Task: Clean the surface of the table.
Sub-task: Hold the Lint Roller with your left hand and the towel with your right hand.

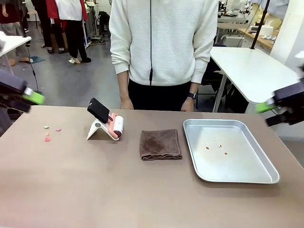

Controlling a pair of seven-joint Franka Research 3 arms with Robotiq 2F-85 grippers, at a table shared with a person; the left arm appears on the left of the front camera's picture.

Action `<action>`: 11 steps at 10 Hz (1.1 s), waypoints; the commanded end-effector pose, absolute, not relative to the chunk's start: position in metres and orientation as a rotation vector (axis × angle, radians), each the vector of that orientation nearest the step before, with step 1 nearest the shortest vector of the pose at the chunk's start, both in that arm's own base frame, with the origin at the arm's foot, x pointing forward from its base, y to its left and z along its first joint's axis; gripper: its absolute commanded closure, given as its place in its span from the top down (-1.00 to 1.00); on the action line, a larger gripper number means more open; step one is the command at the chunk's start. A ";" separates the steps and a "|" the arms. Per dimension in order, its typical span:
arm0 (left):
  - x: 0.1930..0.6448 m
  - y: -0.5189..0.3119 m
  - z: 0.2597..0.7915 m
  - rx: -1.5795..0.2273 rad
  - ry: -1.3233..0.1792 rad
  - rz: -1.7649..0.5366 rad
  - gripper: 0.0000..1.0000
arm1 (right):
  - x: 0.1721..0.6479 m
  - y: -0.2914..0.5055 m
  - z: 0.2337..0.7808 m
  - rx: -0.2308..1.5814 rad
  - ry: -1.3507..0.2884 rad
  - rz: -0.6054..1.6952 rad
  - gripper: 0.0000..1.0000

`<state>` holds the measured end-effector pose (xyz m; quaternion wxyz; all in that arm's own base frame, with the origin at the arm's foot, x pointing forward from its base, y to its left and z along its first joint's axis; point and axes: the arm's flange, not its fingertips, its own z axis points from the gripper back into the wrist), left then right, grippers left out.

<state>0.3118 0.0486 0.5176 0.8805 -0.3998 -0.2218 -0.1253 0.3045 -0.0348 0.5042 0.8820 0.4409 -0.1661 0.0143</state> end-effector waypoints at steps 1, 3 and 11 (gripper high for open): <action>0.323 0.098 0.496 -0.957 -0.500 -0.110 1.00 | 0.273 -0.090 0.449 1.151 -0.432 -0.155 1.00; 0.312 0.170 0.461 -1.087 -0.512 0.055 1.00 | 0.256 -0.161 0.415 1.289 -0.473 -0.342 1.00; 0.293 0.211 0.419 -1.176 -0.558 0.313 1.00 | 0.228 -0.236 0.373 1.363 -0.505 -0.552 1.00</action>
